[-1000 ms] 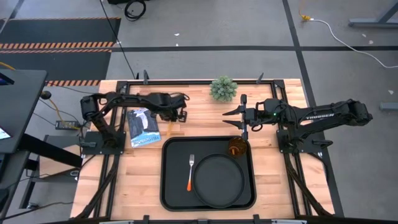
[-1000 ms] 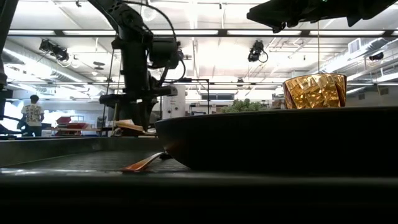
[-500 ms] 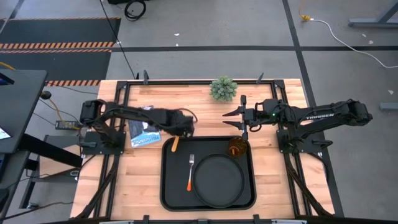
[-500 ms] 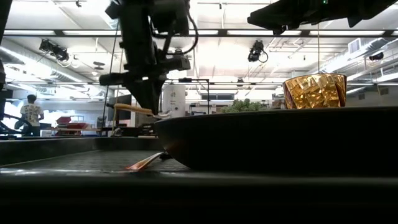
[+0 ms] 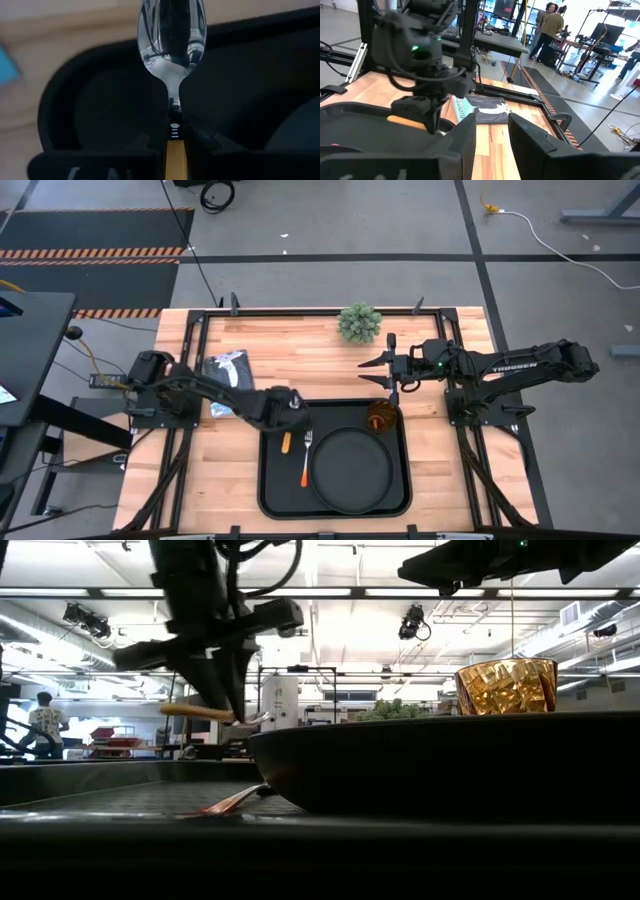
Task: Pick and place plate/cup/fork/spoon on tray
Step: Put the yellow spoon on the black tray to the left of the fork
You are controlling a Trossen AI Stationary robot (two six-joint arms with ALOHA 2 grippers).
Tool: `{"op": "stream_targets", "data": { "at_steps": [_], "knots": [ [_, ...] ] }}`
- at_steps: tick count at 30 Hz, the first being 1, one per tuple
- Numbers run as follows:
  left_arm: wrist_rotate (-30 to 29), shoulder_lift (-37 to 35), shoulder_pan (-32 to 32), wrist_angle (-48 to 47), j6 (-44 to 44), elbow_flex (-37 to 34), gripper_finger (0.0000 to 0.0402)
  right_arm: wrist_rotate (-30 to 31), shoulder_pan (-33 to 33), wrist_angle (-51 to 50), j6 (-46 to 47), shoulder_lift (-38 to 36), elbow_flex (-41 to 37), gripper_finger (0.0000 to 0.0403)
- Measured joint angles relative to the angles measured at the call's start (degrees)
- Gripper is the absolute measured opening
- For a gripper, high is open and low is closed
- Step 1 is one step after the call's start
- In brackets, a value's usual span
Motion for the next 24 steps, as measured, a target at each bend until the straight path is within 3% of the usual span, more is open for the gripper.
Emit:
{"op": "stream_targets", "data": {
  "at_steps": [12, 18, 24],
  "knots": [
    [-1.23, 5.58, -8.28, 5.96, -11.00, 0.04, 0.0048, -0.46, 0.07, -1.10, -0.51, 0.00, -0.02, 0.0121],
    [-1.06, 7.17, -12.22, 4.14, -17.25, 0.07, 0.0048, -0.48, 0.07, -1.22, -0.11, 0.00, -0.02, 0.0121],
    [2.43, 9.64, -13.70, 6.29, -19.35, 0.07, 0.0048, -0.61, 0.09, -1.21, 0.12, 0.00, -0.02, 0.0121]
  ]
}}
